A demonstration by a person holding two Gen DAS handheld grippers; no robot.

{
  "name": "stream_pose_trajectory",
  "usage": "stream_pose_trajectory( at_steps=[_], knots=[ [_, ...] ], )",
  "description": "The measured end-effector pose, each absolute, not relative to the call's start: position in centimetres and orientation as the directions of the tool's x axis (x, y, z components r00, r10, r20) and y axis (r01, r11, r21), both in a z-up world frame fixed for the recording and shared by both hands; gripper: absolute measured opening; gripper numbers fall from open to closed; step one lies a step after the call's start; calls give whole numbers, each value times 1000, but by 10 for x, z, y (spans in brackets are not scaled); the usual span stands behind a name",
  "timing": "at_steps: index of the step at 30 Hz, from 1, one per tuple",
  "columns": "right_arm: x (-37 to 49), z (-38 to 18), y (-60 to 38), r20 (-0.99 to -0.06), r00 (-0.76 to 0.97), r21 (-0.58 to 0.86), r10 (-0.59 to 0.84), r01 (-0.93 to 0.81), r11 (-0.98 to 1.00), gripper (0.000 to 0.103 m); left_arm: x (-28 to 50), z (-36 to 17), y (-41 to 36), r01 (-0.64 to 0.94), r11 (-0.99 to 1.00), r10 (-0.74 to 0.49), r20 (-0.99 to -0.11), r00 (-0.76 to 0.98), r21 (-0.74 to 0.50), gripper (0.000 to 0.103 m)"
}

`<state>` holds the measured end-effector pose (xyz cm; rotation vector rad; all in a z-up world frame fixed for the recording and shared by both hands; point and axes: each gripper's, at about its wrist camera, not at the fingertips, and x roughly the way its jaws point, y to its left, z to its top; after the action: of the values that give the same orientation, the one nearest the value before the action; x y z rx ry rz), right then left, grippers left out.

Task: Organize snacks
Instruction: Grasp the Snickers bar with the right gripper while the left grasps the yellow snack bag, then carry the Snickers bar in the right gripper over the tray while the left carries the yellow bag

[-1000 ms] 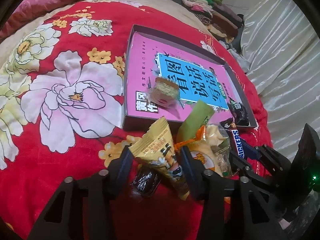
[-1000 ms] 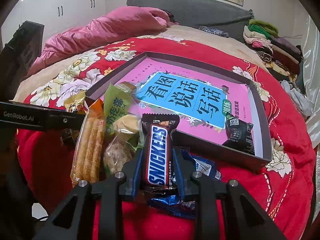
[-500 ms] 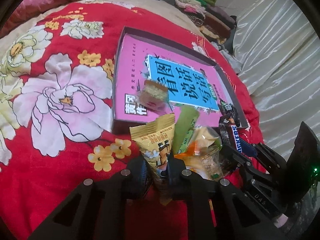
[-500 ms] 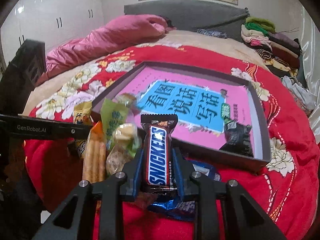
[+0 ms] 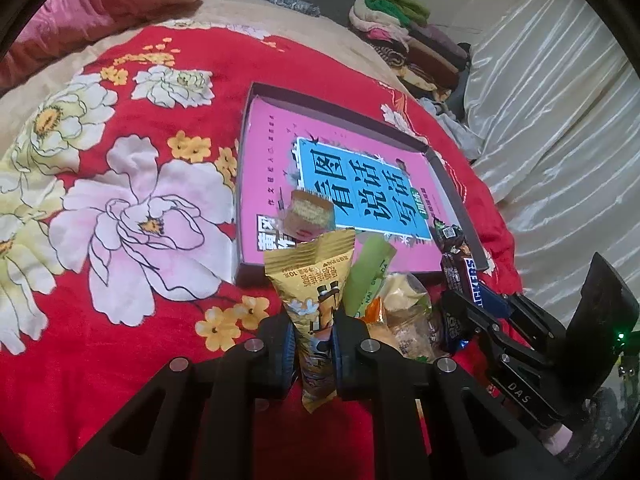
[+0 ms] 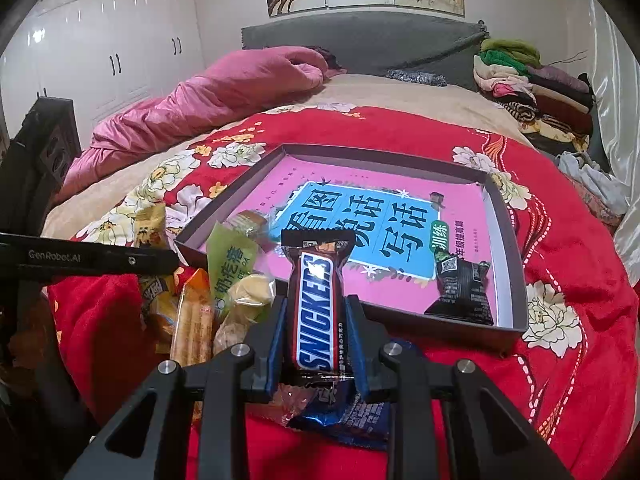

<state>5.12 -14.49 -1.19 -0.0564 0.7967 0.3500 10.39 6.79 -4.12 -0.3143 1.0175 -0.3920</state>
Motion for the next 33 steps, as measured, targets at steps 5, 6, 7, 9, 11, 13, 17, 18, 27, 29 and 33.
stream_pose_trajectory(
  at_steps=[5, 6, 7, 9, 11, 13, 17, 18, 27, 29, 33],
  knots=[
    [51, -8, -147, -695, 661, 83, 282, -316, 945, 29, 100, -31, 71, 172, 890, -449, -746, 492, -421, 15],
    [50, -7, -148, -693, 663, 84, 283, -315, 945, 29, 99, -29, 72, 172, 891, -447, -743, 497, -421, 15],
    [49, -7, -148, -692, 665, 85, 282, -313, 946, 29, 99, -27, 74, 172, 891, -446, -740, 504, -420, 15],
    [49, -6, -149, -688, 670, 83, 279, -308, 948, 29, 98, -22, 76, 170, 890, -445, -732, 516, -422, 15],
    [48, -5, -150, -684, 675, 84, 277, -304, 949, 29, 97, -19, 79, 167, 891, -442, -726, 527, -422, 15],
    [48, -3, -152, -679, 680, 85, 277, -301, 950, 29, 97, -15, 81, 163, 893, -437, -722, 537, -419, 15],
    [49, -2, -153, -675, 685, 87, 276, -298, 951, 29, 97, -6, 85, 159, 897, -425, -708, 563, -412, 15],
    [49, -1, -154, -674, 685, 88, 276, -297, 951, 29, 97, -3, 86, 159, 899, -421, -704, 572, -408, 15],
    [48, 4, -158, -659, 702, 90, 270, -282, 955, 29, 99, 10, 88, 155, 911, -393, -693, 605, -381, 15],
    [48, 5, -160, -653, 709, 91, 265, -274, 957, 29, 101, 12, 87, 155, 913, -389, -690, 610, -378, 15],
    [50, 6, -166, -647, 718, 100, 258, -255, 962, 29, 106, 17, 87, 152, 917, -378, -679, 629, -370, 15]
  ],
)
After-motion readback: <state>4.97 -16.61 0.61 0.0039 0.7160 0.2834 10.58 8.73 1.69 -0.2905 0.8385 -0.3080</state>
